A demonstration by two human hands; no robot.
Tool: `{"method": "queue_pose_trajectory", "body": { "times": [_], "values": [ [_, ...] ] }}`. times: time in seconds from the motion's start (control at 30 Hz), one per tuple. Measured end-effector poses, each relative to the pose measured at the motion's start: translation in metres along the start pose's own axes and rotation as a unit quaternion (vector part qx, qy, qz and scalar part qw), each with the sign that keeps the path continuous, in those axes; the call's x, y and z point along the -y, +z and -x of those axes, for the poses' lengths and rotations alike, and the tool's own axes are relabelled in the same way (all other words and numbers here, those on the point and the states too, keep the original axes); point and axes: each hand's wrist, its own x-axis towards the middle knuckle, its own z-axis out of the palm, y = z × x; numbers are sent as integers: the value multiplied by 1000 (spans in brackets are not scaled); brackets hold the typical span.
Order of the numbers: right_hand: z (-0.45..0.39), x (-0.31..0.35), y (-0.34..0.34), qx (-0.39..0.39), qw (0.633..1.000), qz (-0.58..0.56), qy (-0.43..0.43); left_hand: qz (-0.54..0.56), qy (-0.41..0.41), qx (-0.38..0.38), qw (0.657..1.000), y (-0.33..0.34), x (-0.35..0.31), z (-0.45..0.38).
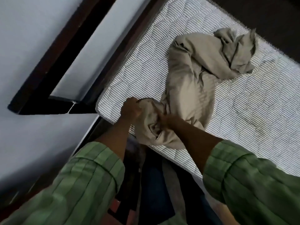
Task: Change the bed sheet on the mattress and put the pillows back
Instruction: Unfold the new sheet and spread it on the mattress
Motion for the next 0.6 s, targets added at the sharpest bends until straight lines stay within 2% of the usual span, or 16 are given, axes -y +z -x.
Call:
{"method": "queue_pose_trajectory", "body": {
  "times": [0.07, 0.17, 0.23, 0.27, 0.33, 0.4, 0.5, 0.57, 0.6],
  "values": [
    [-6, -22, 22, 47, 997, 67, 7, -36, -2, 29, 999, 13, 6, -16],
    [3, -47, 40, 69, 992, 103, 10, -104, -8, 120, 987, 38, 10, -17],
    [12, -52, 38, 63, 996, 53, 18, -33, -12, 193, 981, 52, 5, 0],
    [18, -52, 34, 44, 999, 7, 25, 28, -21, 197, 980, 61, 0, 11],
    [31, -46, 29, -44, 989, -128, 59, 138, -35, 130, 981, 69, -17, 41],
    [48, -35, 17, -135, 930, -326, 100, 222, -31, 38, 974, 66, -38, 76],
    [68, -24, 2, -136, 827, -536, 101, 203, 44, 37, 977, 60, -67, 123],
    [100, -15, -12, -129, 811, -564, 81, 154, 99, 69, 981, 60, -85, 153],
    [118, -15, -17, -142, 823, -547, 59, 131, 111, 72, 983, 59, -92, 168]
  ]
}}
